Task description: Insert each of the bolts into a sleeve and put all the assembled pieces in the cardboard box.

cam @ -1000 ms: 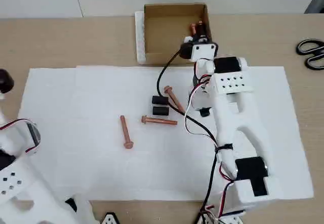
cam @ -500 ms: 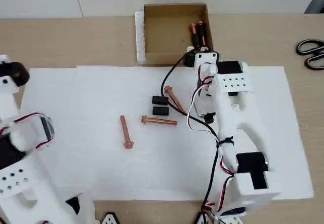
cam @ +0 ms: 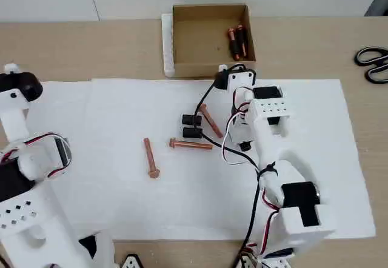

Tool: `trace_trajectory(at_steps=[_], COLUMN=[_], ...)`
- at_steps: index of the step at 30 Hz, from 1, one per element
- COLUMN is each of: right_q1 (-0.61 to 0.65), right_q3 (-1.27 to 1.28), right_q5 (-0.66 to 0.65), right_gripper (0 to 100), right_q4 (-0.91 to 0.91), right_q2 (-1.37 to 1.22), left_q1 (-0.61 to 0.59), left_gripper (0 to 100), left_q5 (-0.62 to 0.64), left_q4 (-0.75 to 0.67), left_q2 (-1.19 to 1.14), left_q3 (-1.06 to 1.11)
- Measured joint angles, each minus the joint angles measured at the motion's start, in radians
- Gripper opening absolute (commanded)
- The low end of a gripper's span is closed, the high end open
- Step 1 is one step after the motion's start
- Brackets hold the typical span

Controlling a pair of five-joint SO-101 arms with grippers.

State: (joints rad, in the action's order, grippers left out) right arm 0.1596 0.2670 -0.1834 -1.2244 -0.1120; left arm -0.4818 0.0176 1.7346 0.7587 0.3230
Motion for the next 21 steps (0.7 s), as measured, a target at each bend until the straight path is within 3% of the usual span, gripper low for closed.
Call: trace_trajectory(at_steps=[21], right_q1=[0.017], right_q3=[-0.014], right_q5=[0.005], right_gripper=[11.1], right_q4=[0.029], right_q2=[-0.109], left_q1=[0.0], left_gripper=[12], left_q5=[0.0], left_q4=[0.0], left_q2=[0.0], left_q3=[0.0])
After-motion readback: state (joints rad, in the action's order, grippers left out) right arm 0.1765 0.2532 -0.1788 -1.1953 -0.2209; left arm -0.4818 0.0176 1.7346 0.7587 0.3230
